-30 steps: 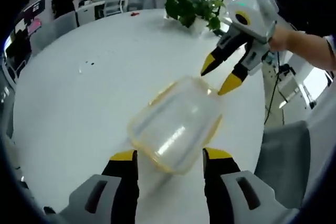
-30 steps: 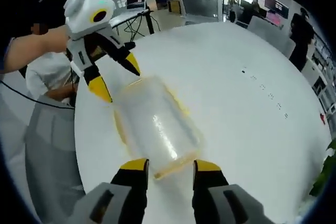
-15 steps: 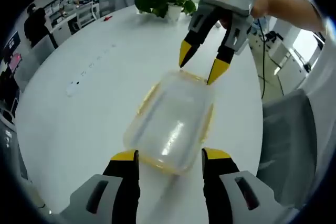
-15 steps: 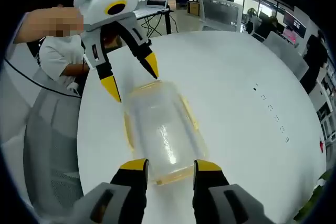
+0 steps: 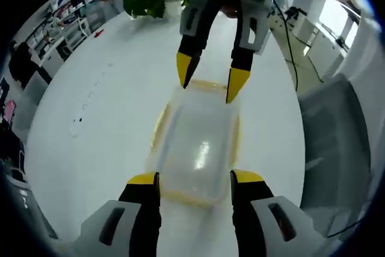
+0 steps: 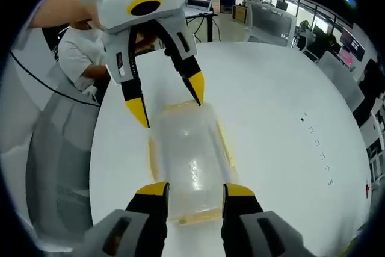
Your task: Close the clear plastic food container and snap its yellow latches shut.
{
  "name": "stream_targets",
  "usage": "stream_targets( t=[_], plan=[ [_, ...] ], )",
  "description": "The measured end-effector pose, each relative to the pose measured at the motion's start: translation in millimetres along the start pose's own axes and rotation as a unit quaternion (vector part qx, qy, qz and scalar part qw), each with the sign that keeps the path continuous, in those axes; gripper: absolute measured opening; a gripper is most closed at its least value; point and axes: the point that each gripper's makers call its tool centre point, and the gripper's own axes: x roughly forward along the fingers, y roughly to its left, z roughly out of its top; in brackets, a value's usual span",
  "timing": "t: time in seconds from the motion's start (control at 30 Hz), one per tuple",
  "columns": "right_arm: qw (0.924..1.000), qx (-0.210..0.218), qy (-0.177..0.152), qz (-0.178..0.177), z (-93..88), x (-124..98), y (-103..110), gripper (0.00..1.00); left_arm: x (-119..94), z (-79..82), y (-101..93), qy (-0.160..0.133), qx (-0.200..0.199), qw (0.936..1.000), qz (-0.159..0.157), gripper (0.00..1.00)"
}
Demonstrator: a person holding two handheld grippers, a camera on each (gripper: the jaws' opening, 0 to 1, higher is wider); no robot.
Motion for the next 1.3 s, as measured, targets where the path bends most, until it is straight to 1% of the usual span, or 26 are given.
stream_targets(
  t=[0.07,0.13,0.23,0.3,0.37,0.47,0.63,0.8,1.03,1.13,1.3],
  plan=[
    [0.9999,-0.012,-0.004,0.003,2.1,2,1,0.33,1,4.8,-0.2,-0.004,0.003,1.0,-0.003,0.44],
    [0.9999,-0.013,-0.003,0.006,2.0,3,2,0.33,1,8.4,0.0,-0.005,0.011,0.9999,-0.004,0.44],
    [0.9996,-0.023,-0.006,0.014,3.9,7,3,0.33,2,14.1,-0.9,-0.006,0.026,0.9996,-0.009,0.44],
    [0.9994,-0.029,-0.005,0.016,5.0,9,4,0.33,4,16.6,-1.4,-0.007,0.044,0.999,-0.012,0.44],
    [0.9993,-0.031,-0.006,0.019,7.1,11,5,0.32,6,16.6,-0.3,-0.001,0.041,0.9991,-0.013,0.44],
    [0.9988,-0.042,-0.008,0.023,11.2,15,8,0.32,8,22.4,-0.8,-0.006,0.045,0.9989,-0.015,0.44],
    [0.9986,-0.045,-0.013,0.025,15.8,18,7,0.32,14,26.5,-2.3,-0.01,0.047,0.9987,-0.018,0.44],
    [0.9985,-0.047,-0.016,0.023,18.1,19,3,0.32,17,26.3,-3.3,-0.007,0.051,0.9986,-0.015,0.43],
    [0.9987,-0.043,-0.023,0.017,22.7,20,-4,0.32,20,28.2,-5.4,-0.01,0.048,0.9987,-0.015,0.43],
    [0.9987,-0.044,-0.025,0.013,25.3,20,-8,0.32,18,29.7,-7.0,-0.015,0.038,0.999,-0.016,0.43],
    [0.9986,-0.047,-0.02,0.015,25.3,21,-13,0.32,18,27.8,-9.4,-0.013,0.036,0.9992,-0.014,0.44]
  ],
)
